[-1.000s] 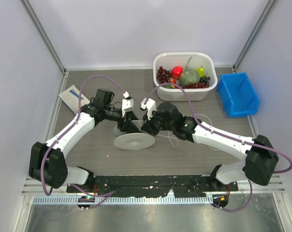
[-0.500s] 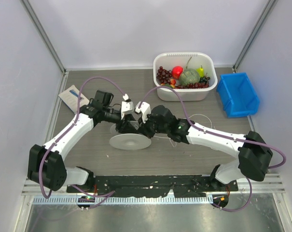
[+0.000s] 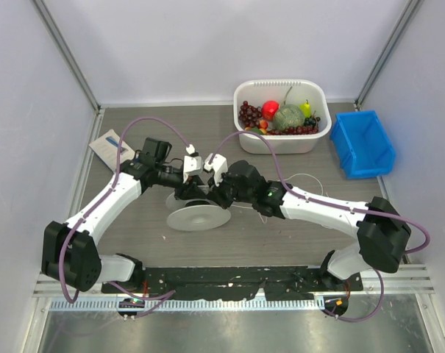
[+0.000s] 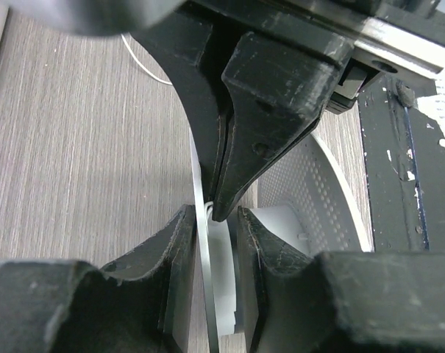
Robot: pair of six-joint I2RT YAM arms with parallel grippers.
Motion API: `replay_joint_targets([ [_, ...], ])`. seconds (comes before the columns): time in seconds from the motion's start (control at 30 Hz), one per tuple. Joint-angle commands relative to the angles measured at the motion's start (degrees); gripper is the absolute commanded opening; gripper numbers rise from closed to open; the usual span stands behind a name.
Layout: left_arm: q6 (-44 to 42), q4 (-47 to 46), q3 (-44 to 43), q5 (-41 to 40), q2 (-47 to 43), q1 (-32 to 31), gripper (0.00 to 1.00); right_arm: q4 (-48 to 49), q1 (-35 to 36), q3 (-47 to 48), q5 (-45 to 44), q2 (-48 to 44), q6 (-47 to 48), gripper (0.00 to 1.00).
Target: Wrap the cables
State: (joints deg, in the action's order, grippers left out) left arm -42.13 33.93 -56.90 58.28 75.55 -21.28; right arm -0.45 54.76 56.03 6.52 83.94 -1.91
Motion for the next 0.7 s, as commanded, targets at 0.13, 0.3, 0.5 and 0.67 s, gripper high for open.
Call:
replay_joint_targets([
  [0.13,-0.4,0.8,0.4,1.4,-0.9,0.0,0.22,4.6,0.2,1.9,-2.0,-0.1,-0.9,0.01],
  [0.3,0.0,-0.1,1.0,-0.5,-1.5,0.0,0.00,5.0,0.2,2.0,-2.4,-0.2,-2.4,0.01],
  [0.5,1.9,-3.0,2.6,-3.3,-3.6,0.0,0.00,4.2,0.2,1.6,-2.8,-0.8,-3.4,0.05],
  [0.67,1.4,-2.6,2.8,-3.5,-4.0,0.0,0.00,-1.6,0.0,2.8,-3.1,-2.3,-2.1,0.27],
])
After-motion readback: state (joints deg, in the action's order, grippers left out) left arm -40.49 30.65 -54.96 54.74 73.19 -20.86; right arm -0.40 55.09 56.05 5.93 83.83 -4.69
